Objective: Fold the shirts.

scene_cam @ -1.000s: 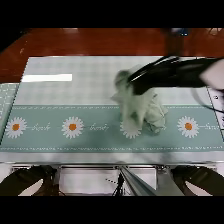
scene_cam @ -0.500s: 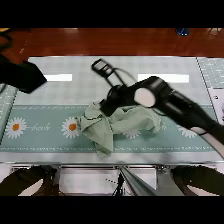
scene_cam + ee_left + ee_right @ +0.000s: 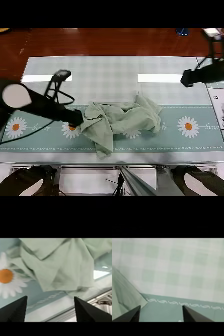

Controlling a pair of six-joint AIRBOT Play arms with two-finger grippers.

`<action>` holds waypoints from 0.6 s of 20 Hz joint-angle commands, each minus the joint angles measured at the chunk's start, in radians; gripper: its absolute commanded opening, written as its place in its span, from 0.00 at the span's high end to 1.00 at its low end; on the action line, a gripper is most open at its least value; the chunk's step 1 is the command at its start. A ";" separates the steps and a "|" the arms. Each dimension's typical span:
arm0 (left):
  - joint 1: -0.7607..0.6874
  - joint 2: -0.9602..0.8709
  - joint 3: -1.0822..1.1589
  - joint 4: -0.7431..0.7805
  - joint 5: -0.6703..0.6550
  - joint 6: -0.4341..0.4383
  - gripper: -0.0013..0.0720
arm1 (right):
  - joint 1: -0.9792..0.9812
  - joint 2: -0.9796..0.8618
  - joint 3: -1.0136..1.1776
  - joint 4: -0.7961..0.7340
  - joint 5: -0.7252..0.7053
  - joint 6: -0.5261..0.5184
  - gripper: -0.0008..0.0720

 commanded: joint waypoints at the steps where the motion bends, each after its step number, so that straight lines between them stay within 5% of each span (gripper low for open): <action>1: 0.001 0.003 -0.214 -0.178 0.190 0.030 0.08 | -0.266 0.011 -0.087 0.258 0.024 -0.089 0.16; 7: 0.000 0.001 -0.299 -0.182 0.300 0.029 0.09 | -0.297 0.011 -0.265 0.270 -0.015 -0.127 0.17; 8: 0.000 -0.005 -0.299 -0.187 0.315 0.029 0.15 | -0.297 0.012 -0.282 0.268 -0.016 -0.127 0.17; 9: 0.000 -0.020 -0.299 -0.190 0.324 0.029 0.33 | -0.297 0.012 -0.294 0.265 -0.016 -0.129 0.17; 11: -0.001 -0.061 -0.299 -0.196 0.338 0.029 0.40 | -0.297 0.012 -0.304 0.265 -0.018 -0.129 0.17; 12: -0.001 -0.084 -0.299 -0.196 0.346 0.029 0.52 | -0.297 0.012 -0.304 0.266 -0.019 -0.129 0.17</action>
